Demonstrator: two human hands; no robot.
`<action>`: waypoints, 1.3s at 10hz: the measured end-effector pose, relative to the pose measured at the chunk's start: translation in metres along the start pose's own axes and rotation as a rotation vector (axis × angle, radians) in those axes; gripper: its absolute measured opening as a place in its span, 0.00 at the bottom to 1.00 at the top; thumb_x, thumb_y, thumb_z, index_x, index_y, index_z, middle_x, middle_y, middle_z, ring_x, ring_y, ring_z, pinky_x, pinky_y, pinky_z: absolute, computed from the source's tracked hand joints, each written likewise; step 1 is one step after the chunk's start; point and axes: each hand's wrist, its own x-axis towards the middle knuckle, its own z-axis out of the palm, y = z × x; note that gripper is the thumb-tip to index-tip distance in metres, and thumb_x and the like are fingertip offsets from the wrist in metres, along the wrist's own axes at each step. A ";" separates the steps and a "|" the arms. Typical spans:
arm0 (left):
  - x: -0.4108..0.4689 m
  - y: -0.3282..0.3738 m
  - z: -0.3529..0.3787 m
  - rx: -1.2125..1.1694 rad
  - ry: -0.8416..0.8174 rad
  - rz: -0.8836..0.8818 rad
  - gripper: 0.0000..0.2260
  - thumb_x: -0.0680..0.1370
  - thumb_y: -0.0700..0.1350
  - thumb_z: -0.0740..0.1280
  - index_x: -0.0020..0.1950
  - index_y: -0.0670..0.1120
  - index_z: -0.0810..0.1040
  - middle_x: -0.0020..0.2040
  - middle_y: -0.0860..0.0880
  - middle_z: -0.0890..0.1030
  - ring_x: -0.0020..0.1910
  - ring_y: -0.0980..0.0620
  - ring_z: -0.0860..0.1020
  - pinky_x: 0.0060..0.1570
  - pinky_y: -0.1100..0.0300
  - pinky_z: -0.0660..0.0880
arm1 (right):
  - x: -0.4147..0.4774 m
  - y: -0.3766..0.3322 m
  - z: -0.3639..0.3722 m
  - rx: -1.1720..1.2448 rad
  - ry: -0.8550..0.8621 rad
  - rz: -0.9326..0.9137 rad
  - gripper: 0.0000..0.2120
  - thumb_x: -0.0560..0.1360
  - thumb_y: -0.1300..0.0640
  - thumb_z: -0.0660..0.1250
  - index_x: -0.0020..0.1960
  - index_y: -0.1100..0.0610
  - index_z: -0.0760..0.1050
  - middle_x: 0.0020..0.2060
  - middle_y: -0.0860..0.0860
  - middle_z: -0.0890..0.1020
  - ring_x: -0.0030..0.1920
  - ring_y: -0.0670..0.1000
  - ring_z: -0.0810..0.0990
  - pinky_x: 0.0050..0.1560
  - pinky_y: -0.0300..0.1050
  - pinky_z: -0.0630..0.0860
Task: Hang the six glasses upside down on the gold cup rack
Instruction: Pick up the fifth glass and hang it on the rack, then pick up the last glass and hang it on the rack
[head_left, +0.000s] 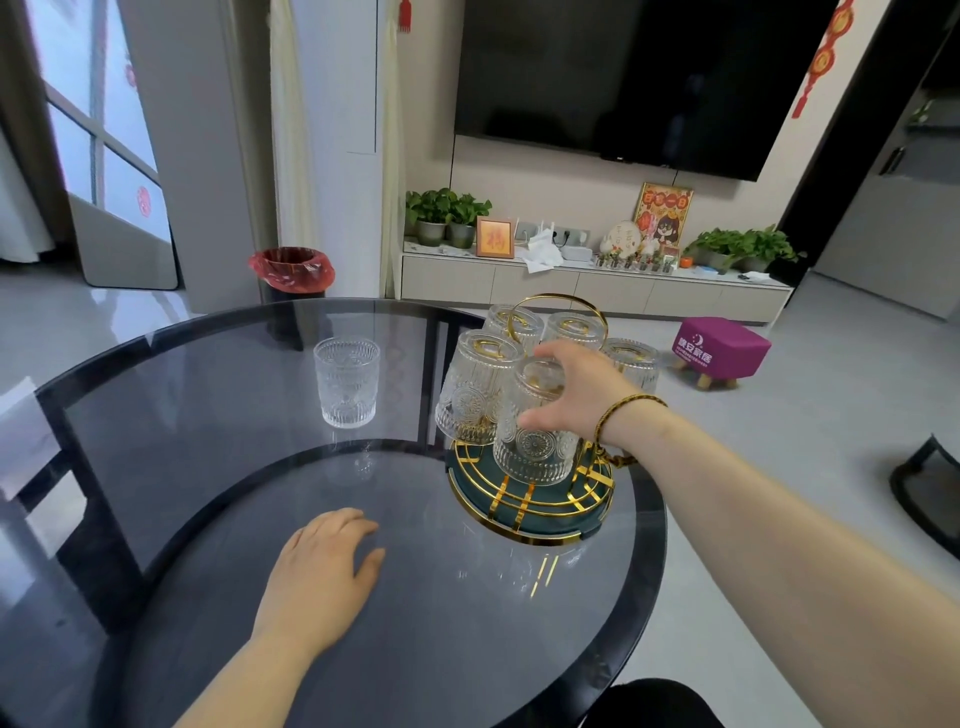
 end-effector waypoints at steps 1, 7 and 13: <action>0.000 0.000 0.000 0.003 0.001 0.001 0.16 0.77 0.51 0.58 0.64 0.50 0.70 0.68 0.53 0.69 0.69 0.54 0.64 0.70 0.58 0.59 | 0.000 0.000 0.001 0.002 -0.021 -0.008 0.37 0.64 0.50 0.72 0.67 0.55 0.59 0.67 0.54 0.68 0.67 0.55 0.63 0.65 0.52 0.65; -0.002 0.001 -0.002 -0.002 0.001 -0.001 0.15 0.77 0.51 0.59 0.64 0.50 0.70 0.68 0.53 0.69 0.69 0.54 0.64 0.69 0.58 0.59 | -0.005 0.000 0.004 0.093 -0.059 -0.034 0.33 0.67 0.51 0.69 0.67 0.53 0.60 0.66 0.54 0.68 0.64 0.54 0.67 0.60 0.47 0.68; 0.008 -0.026 -0.037 -0.098 0.100 -0.122 0.17 0.74 0.46 0.66 0.63 0.45 0.73 0.70 0.44 0.69 0.69 0.46 0.67 0.69 0.52 0.62 | -0.024 -0.058 0.038 0.356 0.349 -0.260 0.16 0.70 0.51 0.65 0.56 0.54 0.71 0.54 0.47 0.74 0.56 0.43 0.66 0.56 0.29 0.59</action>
